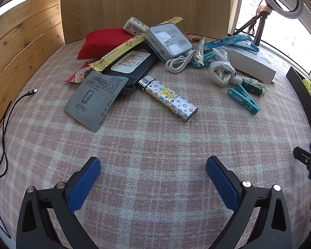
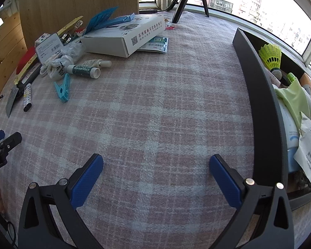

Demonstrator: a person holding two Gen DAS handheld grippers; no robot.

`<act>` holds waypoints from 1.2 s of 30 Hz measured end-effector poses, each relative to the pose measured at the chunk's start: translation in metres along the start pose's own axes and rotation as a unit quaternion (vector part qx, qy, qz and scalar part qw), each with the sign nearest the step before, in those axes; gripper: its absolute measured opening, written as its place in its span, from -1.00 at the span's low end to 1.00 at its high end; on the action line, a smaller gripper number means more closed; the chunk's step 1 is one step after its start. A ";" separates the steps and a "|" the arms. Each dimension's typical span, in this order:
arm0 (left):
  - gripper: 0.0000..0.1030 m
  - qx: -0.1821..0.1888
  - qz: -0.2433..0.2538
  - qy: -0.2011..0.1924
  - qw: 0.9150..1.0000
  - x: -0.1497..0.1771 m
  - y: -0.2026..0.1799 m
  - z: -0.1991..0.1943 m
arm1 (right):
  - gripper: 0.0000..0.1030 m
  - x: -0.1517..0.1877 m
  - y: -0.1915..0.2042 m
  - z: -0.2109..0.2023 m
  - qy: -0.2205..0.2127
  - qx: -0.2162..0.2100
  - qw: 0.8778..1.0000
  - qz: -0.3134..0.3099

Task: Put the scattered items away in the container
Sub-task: 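Grasp the patterned lighter with the left tool while the right grasps the blue clothespin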

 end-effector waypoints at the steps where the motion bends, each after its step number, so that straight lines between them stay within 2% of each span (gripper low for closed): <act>1: 0.98 -0.002 -0.011 0.007 1.000 -0.002 0.004 -0.001 | 1.00 -0.004 0.004 -0.002 -0.002 -0.011 1.000 -0.012; 5: 0.93 0.000 -0.045 0.015 0.999 -0.011 0.023 -0.011 | 0.97 -0.030 0.029 -0.018 -0.021 -0.043 0.996 -0.072; 7: 0.91 0.007 -0.055 0.020 0.998 -0.022 0.024 -0.012 | 0.88 -0.047 0.046 -0.024 -0.027 -0.068 0.992 -0.104; 8: 0.80 0.012 -0.061 0.024 0.998 -0.028 0.022 -0.012 | 0.83 -0.054 0.054 -0.025 -0.027 -0.077 0.989 -0.122; 9: 0.61 0.016 -0.065 0.031 0.997 -0.032 0.017 -0.014 | 0.70 -0.060 0.063 -0.027 -0.025 -0.087 0.986 -0.140; 11: 0.52 0.022 -0.072 0.049 0.996 -0.042 0.012 -0.010 | 0.52 -0.070 0.079 -0.022 -0.015 -0.099 0.980 -0.174; 13: 0.51 0.033 -0.077 0.064 0.994 -0.052 0.004 -0.005 | 0.28 -0.080 0.089 -0.009 0.000 -0.099 0.975 -0.199; 16: 0.45 0.038 -0.082 0.082 0.992 -0.062 -0.010 0.005 | 0.13 -0.086 0.097 0.014 0.043 -0.118 0.972 -0.199; 18: 0.26 0.037 -0.088 0.090 0.991 -0.067 -0.015 0.013 | 0.12 -0.087 0.100 0.026 0.066 -0.134 0.970 -0.193; 25: 0.16 0.015 -0.096 0.112 0.989 -0.076 -0.018 0.035 | 0.12 -0.097 0.117 0.039 0.064 -0.127 0.965 -0.219; 27: 0.04 0.008 -0.095 0.117 0.988 -0.076 -0.019 0.042 | 0.12 -0.099 0.122 0.041 0.060 -0.119 0.964 -0.229; 32: -0.02 -0.012 -0.077 0.110 0.991 -0.079 -0.022 0.046 | 0.04 -0.096 0.129 0.047 0.063 -0.105 0.963 -0.241; 35: -0.38 -0.016 -0.082 0.104 0.991 -0.080 -0.014 0.045 | -0.21 -0.094 0.125 0.043 0.063 -0.105 0.963 -0.239; 36: -0.50 -0.012 -0.087 0.103 0.991 -0.080 -0.009 0.044 | -0.37 -0.093 0.122 0.042 0.063 -0.104 0.964 -0.238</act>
Point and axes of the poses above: each gripper's, at about its wrist camera, not at the fingertips, and z roughly the way its jaws point, y to its left, x to its underside, the point moved 6 cm from there along z, roughly the way its jaws point, and after that the axes turned 5 degrees about -z, right-handed, at the moved point
